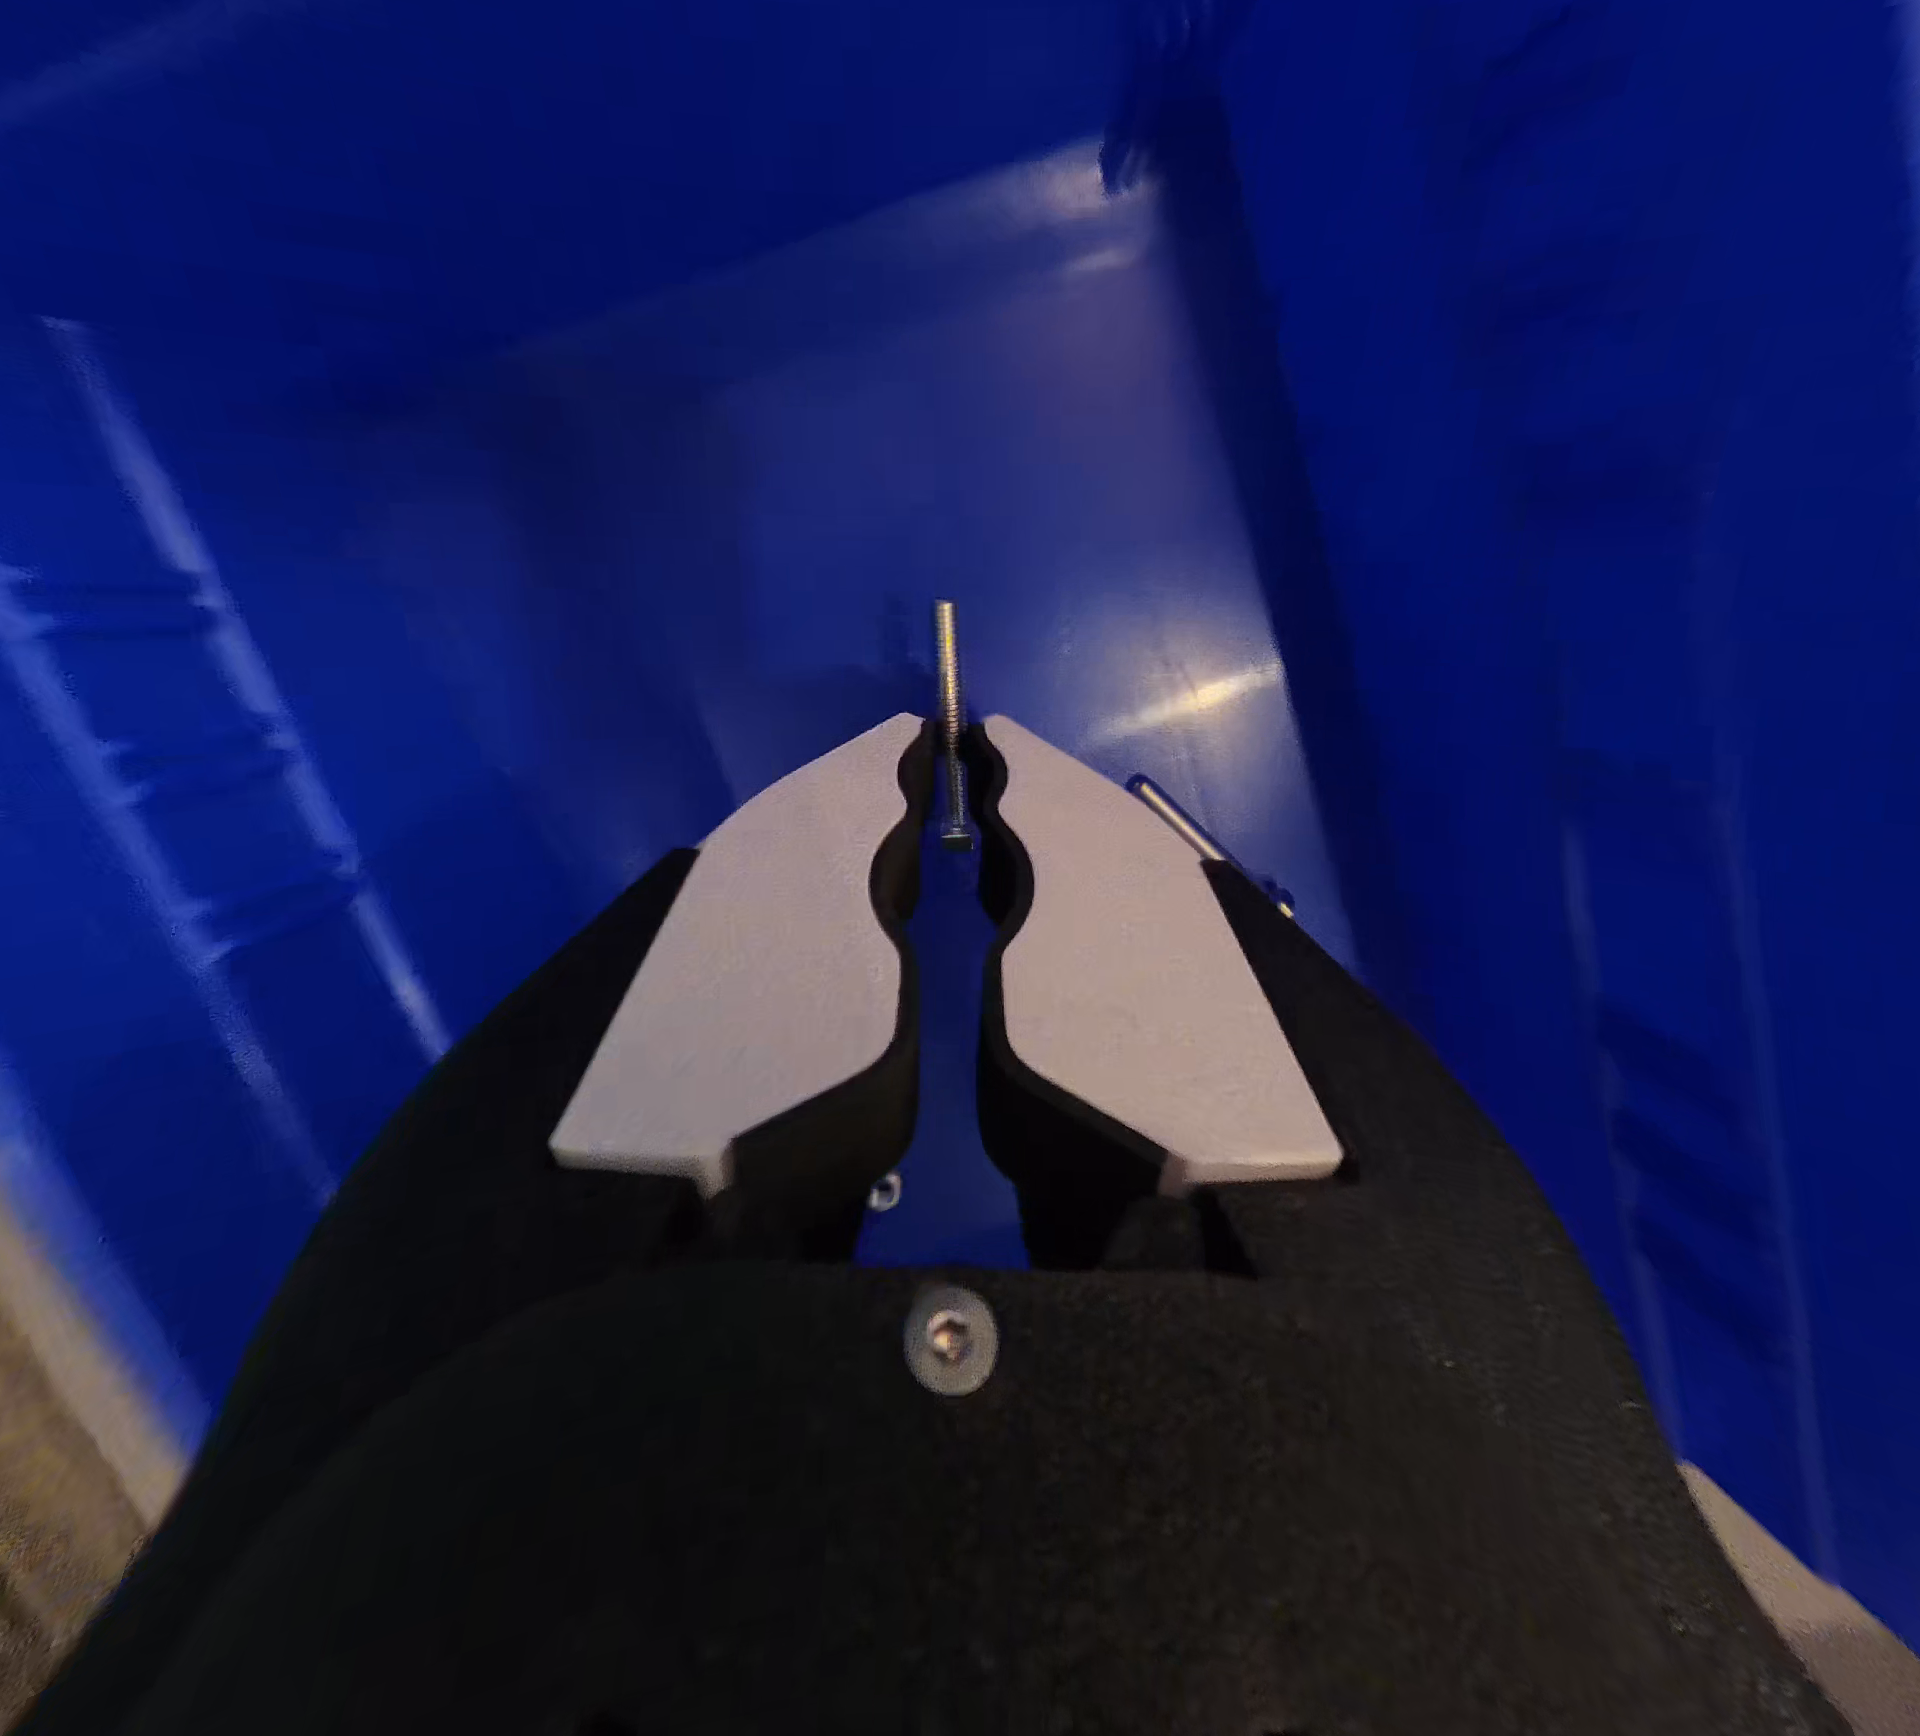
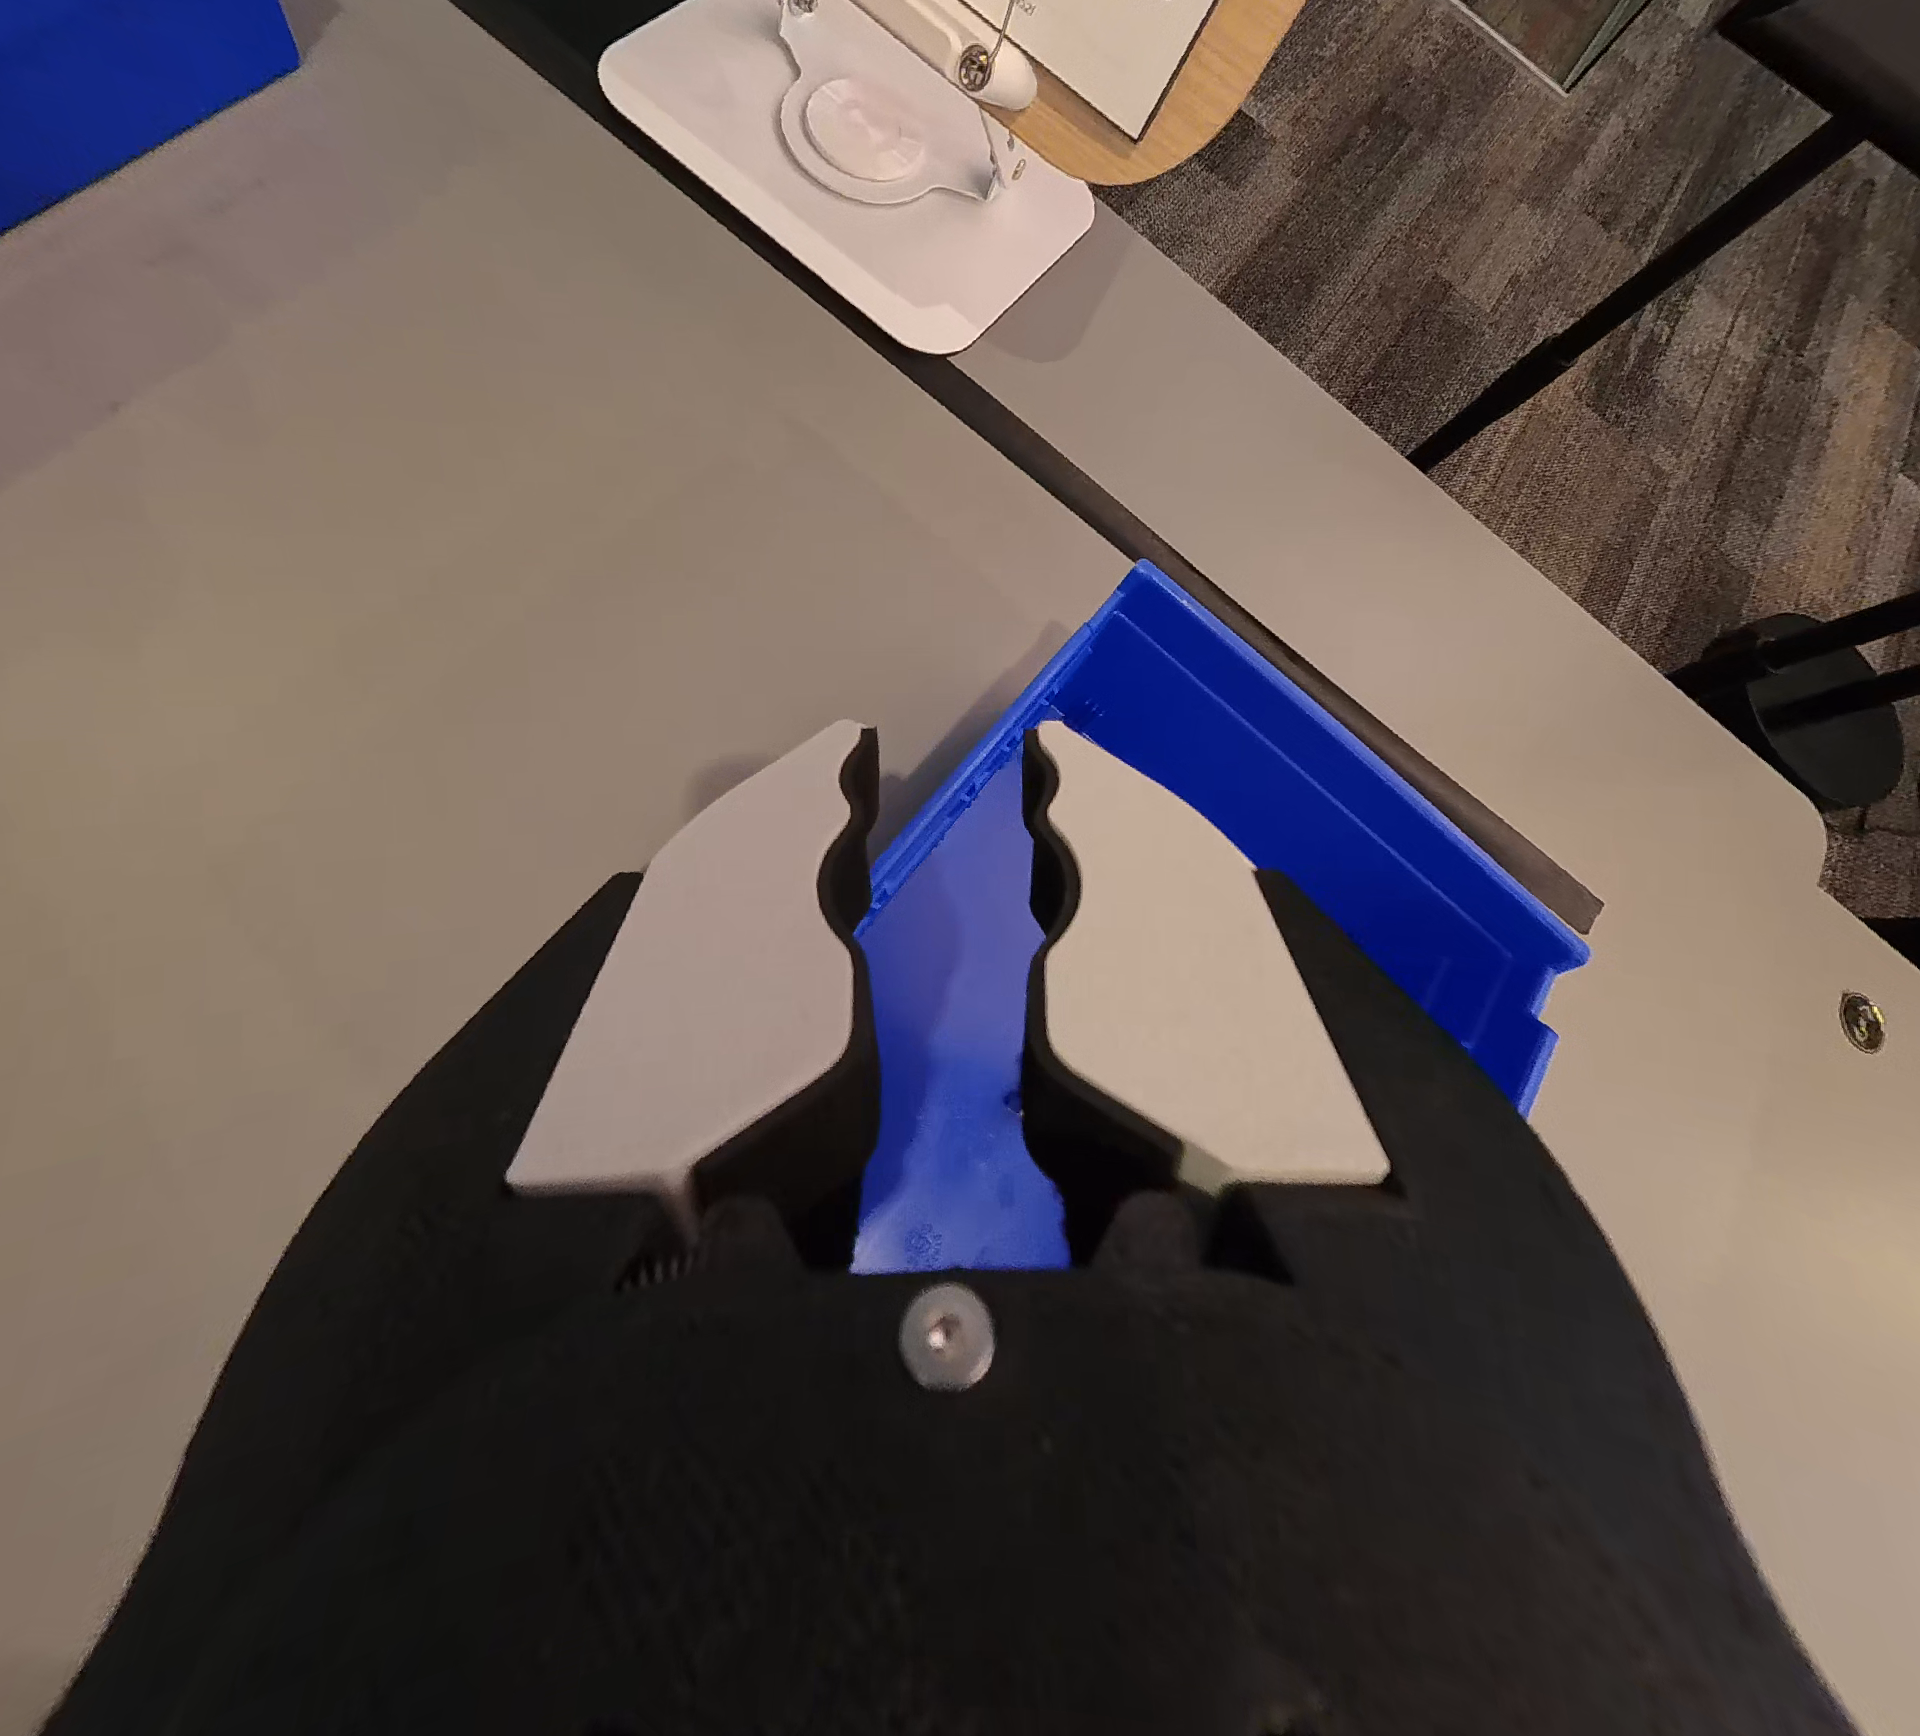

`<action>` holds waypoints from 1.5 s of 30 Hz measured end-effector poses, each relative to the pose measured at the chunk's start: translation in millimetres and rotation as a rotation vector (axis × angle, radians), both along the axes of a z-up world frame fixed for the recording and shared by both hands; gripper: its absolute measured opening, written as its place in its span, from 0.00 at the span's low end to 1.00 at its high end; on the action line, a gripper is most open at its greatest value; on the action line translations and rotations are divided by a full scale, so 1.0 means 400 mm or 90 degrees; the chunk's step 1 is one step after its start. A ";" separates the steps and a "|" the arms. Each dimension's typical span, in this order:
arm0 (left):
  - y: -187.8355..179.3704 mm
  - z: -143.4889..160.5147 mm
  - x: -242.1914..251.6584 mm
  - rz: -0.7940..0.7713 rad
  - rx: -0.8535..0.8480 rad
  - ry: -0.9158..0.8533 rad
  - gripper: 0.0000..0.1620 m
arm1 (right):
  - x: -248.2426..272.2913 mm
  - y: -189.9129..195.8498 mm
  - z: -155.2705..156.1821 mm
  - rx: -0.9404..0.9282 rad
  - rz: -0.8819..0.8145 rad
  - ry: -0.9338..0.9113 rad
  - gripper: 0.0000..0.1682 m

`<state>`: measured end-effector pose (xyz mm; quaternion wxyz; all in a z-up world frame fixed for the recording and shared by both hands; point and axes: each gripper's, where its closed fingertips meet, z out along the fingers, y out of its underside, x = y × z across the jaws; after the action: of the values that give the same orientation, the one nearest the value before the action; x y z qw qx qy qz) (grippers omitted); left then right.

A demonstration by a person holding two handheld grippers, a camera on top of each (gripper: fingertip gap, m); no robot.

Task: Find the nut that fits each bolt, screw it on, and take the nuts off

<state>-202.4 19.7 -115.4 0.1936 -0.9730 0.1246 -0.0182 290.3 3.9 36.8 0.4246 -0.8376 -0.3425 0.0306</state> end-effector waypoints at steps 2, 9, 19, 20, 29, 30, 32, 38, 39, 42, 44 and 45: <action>-0.003 0.080 0.012 -0.014 0.061 -0.013 0.04 | 0.001 0.002 0.000 0.002 -0.002 -0.003 0.16; -0.139 0.355 0.357 -0.311 0.242 -0.136 0.03 | 0.010 0.005 -0.002 0.002 -0.012 -0.010 0.16; -0.181 0.056 0.679 -0.504 0.064 -0.028 0.03 | 0.011 -0.005 -0.025 -0.024 -0.008 -0.037 0.16; -0.181 0.035 0.687 -0.502 0.052 -0.029 0.03 | 0.014 -0.004 -0.027 -0.027 -0.010 -0.038 0.16; -0.180 -0.022 0.717 -0.503 0.028 -0.040 0.03 | 0.025 0.002 -0.052 -0.056 -0.012 -0.049 0.16; -0.177 -0.021 0.717 -0.503 0.034 -0.038 0.03 | 0.024 0.003 -0.055 -0.059 -0.011 -0.051 0.16; -0.171 -0.013 0.721 -0.502 0.050 -0.047 0.03 | 0.015 0.001 -0.060 -0.066 -0.001 -0.048 0.16; -0.142 0.080 0.747 -0.473 0.151 -0.162 0.03 | -0.120 -0.023 -0.028 -0.065 0.128 0.101 0.15; -0.137 0.099 0.748 -0.468 0.172 -0.177 0.03 | -0.154 -0.027 -0.013 -0.057 0.156 0.143 0.15; -0.116 0.170 0.751 -0.445 0.268 -0.219 0.03 | -0.272 -0.049 0.041 -0.030 0.251 0.299 0.15; -0.106 0.223 0.755 -0.425 0.344 -0.257 0.03 | -0.344 -0.064 0.074 -0.021 0.293 0.421 0.15; -0.105 0.250 0.759 -0.417 0.382 -0.279 0.03 | -0.373 -0.068 0.086 -0.018 0.303 0.479 0.15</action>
<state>101.1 -22.4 -15.6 0.4710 -0.7573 0.3796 -0.2459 141.2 -23.4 71.1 0.4890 -0.6718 -0.3471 0.4348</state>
